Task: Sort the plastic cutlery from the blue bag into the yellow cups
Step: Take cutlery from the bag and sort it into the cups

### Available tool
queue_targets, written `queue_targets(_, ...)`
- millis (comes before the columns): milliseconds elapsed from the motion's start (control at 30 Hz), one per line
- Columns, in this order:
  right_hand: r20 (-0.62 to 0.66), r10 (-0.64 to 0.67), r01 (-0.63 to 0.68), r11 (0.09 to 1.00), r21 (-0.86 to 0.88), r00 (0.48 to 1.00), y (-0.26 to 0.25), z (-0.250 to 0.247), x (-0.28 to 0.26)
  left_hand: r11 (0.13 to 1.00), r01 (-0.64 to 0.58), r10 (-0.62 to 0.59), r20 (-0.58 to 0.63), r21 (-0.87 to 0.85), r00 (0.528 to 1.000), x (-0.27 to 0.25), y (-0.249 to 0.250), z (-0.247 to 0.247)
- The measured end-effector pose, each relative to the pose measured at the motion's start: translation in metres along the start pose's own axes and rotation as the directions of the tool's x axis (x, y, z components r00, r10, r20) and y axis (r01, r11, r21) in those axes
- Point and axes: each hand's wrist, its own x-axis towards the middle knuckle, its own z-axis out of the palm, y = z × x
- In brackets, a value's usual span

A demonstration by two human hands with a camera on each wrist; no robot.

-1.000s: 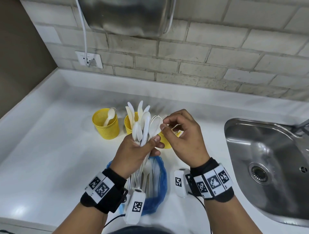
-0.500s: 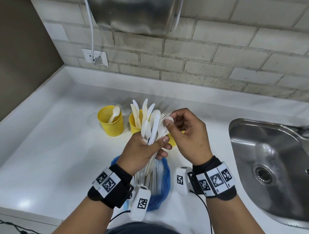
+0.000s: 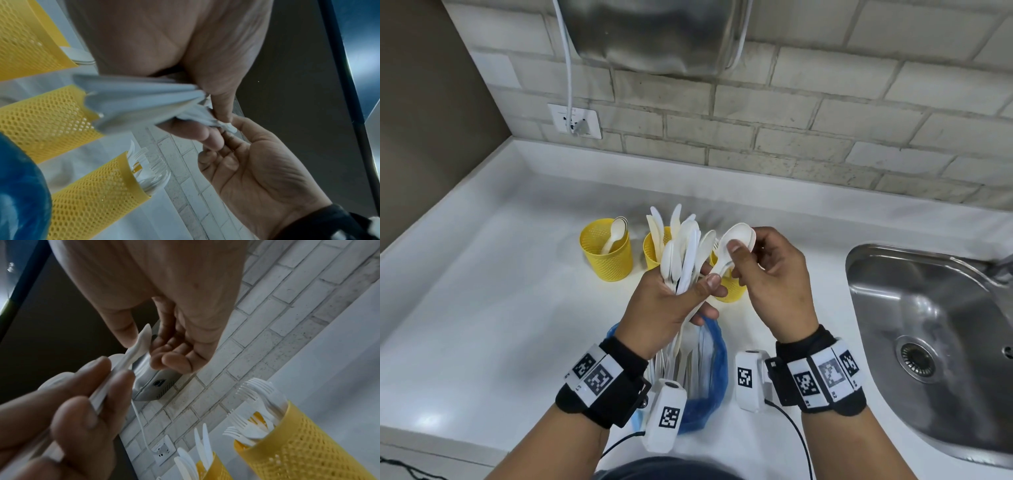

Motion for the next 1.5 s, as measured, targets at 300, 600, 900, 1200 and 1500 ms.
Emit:
queue_targets(300,0.040,0.090,-0.095,0.984,0.148,0.995,0.000,-0.003,-0.008,0.998,-0.021,0.023,-0.033,0.059,0.999,-0.003,0.002,0.001)
queue_targets(600,0.123,0.163,-0.186,0.960,0.211,0.979,0.001,-0.003,-0.010,0.996,-0.052,0.054,-0.029,0.066,0.998,-0.004,0.004,0.005)
queue_targets(900,0.014,0.232,-0.195,0.782,0.592,0.973,-0.019,-0.018,-0.001,0.998,-0.042,0.044,-0.033,0.039,0.998,-0.004,0.002,0.004)
queue_targets(1200,0.069,0.079,-0.095,0.955,0.281,0.995,-0.020,-0.017,-0.007,0.998,-0.059,0.058,0.027,0.035,0.998,-0.004,0.004,0.007)
queue_targets(1500,0.182,0.060,-0.104,0.965,0.239,0.981,-0.028,-0.006,-0.012,0.996,-0.082,0.079,0.085,0.034,0.993,-0.002,0.000,0.007)
